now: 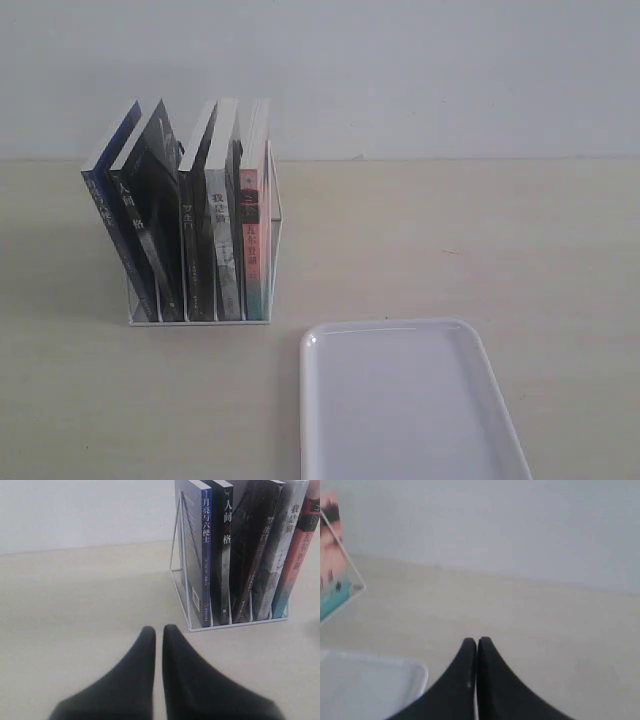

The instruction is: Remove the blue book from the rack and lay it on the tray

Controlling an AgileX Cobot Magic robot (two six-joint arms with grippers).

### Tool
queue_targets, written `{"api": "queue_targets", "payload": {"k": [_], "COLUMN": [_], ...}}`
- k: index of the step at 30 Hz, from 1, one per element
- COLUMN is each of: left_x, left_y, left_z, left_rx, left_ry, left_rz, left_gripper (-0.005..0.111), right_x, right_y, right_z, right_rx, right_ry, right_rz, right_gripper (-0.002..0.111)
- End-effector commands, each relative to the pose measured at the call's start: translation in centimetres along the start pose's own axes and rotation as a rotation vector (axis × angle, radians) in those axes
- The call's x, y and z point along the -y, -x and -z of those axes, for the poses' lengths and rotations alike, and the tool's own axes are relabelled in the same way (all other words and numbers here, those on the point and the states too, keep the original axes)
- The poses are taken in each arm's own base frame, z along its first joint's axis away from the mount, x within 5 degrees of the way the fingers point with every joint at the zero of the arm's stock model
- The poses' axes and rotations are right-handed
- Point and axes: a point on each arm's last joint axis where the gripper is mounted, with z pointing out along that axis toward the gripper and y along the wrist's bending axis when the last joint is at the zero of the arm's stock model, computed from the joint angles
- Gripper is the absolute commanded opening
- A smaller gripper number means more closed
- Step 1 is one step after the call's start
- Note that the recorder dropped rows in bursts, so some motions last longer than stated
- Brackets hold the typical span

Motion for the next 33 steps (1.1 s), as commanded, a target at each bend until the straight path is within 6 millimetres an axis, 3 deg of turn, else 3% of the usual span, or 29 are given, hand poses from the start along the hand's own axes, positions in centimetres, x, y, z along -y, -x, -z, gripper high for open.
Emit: {"api": "queue_targets", "payload": {"k": [1, 5, 11, 14, 16, 20, 26, 33], "left_x": [0.0, 0.0, 0.0, 0.0, 0.0, 0.0, 0.0, 0.0], "left_y": [-0.1, -0.1, -0.1, -0.1, -0.1, -0.1, -0.1, -0.1], "left_z": [0.0, 0.0, 0.0, 0.0, 0.0, 0.0, 0.0, 0.0], "left_rx": [-0.001, -0.001, -0.001, -0.001, -0.001, -0.001, -0.001, -0.001], "left_ry": [0.003, 0.003, 0.003, 0.003, 0.003, 0.003, 0.003, 0.003], "left_rz": [0.007, 0.007, 0.007, 0.007, 0.007, 0.007, 0.007, 0.007], "left_gripper": [0.005, 0.005, 0.005, 0.005, 0.005, 0.005, 0.005, 0.005], "right_x": [0.1, 0.1, 0.1, 0.4, 0.7, 0.7, 0.5, -0.1], "right_y": [3.1, 4.8, 6.0, 6.7, 6.6, 8.6, 11.6, 11.9], "right_z": [0.6, 1.4, 2.3, 3.0, 2.8, 2.5, 0.2, -3.2], "right_rx": [0.343, 0.551, 0.714, 0.824, 0.797, 0.595, 0.175, -0.473], "right_ry": [-0.017, -0.025, -0.034, -0.021, -0.020, -0.007, 0.020, 0.063], "right_rz": [0.033, 0.031, 0.040, -0.074, -0.145, -0.190, -0.186, -0.203], "right_gripper": [0.000, 0.000, 0.000, 0.000, 0.000, 0.000, 0.000, 0.000]}}
